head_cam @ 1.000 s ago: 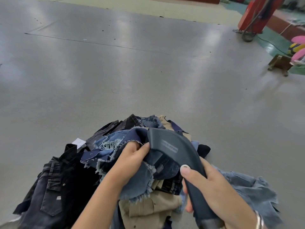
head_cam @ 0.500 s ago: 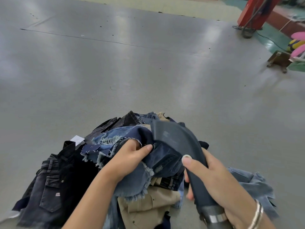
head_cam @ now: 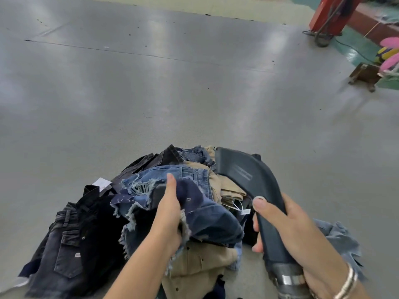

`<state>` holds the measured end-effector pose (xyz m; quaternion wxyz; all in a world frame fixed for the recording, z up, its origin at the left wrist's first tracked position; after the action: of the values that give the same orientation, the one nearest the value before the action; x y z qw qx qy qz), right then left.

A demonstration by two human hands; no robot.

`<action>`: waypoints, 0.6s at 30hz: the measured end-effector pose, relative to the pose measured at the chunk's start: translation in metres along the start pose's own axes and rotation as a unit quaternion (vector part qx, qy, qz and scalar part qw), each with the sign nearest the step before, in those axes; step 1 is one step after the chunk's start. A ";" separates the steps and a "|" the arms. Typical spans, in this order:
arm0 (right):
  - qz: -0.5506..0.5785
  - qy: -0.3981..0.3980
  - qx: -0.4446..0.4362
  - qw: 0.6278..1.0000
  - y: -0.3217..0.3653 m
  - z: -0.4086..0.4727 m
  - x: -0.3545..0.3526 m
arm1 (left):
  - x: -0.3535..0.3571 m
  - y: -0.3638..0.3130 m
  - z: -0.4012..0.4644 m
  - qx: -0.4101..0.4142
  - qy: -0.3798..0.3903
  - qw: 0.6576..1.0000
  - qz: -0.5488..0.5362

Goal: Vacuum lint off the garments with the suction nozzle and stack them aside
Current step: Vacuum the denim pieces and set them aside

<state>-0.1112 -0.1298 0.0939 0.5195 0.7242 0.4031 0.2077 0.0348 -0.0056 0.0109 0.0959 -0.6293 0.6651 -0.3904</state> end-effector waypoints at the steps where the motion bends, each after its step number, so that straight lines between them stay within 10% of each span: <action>1: -0.006 0.006 0.006 1.000 -0.005 -0.001 0.001 | -0.005 -0.004 0.005 0.025 -0.039 0.999 0.022; 18: -0.057 0.139 0.030 0.988 -0.025 -0.020 0.031 | -0.016 -0.023 0.023 0.110 -0.073 0.991 0.031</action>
<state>-0.1166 -0.0894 0.0744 0.4474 0.6794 0.5181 0.2641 0.0695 0.0020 0.0038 0.2244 -0.6208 0.6287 -0.4110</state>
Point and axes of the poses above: each hand's wrist, its own z-axis towards the middle knuckle, its own x-axis out of the palm, y = z × x, the point moved 4 cm from there along z, towards the middle knuckle, and after that the axes turned 1 degree about x, right-handed, at the moved point
